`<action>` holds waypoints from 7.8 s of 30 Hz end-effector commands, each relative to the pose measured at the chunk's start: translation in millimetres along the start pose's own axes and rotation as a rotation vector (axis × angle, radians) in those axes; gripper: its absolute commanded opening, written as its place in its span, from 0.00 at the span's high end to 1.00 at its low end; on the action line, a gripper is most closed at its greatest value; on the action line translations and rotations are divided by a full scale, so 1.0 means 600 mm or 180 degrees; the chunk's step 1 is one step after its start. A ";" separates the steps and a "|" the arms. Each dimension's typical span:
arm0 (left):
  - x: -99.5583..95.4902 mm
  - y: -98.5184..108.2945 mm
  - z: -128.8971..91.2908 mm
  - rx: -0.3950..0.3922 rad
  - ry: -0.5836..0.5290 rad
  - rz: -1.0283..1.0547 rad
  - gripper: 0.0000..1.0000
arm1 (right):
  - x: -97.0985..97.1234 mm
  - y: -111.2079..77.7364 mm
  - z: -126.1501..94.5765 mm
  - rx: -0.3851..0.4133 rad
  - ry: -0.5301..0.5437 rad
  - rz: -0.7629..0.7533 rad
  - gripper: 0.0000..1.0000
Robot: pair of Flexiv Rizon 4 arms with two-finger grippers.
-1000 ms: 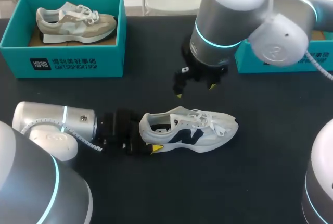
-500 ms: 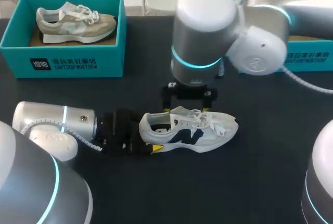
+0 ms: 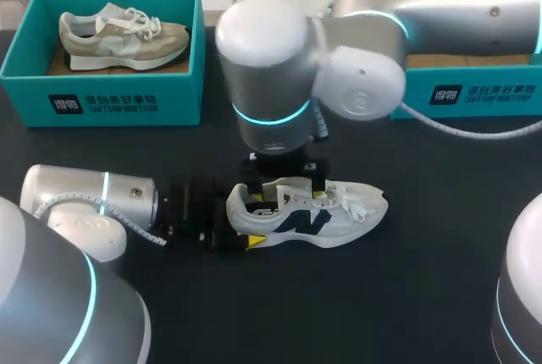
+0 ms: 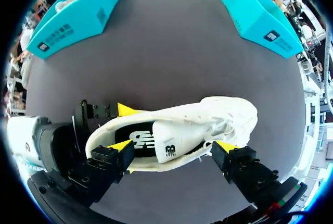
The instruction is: Take the shoe out of the shoebox, open the shoe tongue, remove and reinsert the insole, then place the shoe into the shoebox
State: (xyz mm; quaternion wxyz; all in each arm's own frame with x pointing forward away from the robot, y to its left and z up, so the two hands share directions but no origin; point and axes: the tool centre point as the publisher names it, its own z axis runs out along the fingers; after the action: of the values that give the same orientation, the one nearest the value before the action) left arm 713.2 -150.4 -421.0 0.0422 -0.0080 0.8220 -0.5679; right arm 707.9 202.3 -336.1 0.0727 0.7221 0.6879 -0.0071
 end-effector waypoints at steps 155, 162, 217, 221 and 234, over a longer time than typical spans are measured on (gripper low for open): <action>-0.002 0.005 0.008 -0.0013 0.0002 0.0000 1.00 | 0.034 0.045 -0.039 -0.0340 0.0379 -0.4103 1.00; -0.002 0.005 0.008 -0.0013 0.0002 0.0000 1.00 | 0.034 0.045 -0.039 -0.0340 0.0379 -0.4103 1.00; -0.002 0.005 0.008 -0.0013 0.0002 0.0000 1.00 | -0.007 -0.014 0.146 -0.0209 0.0637 -0.4116 1.00; -0.002 0.005 0.008 -0.0013 0.0002 0.0000 1.00 | -0.016 -0.009 0.136 -0.0232 0.0539 -0.4069 1.00; -0.002 0.005 0.008 -0.0013 0.0002 0.0000 1.00 | -0.052 0.011 0.059 -0.0449 0.0207 -0.3966 1.00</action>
State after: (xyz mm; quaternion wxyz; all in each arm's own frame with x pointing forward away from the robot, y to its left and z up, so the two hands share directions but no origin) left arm 713.4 -151.5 -421.1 0.0416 -0.0071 0.8222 -0.5677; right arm 723.8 176.9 -387.6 0.0647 0.1767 0.9819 0.0195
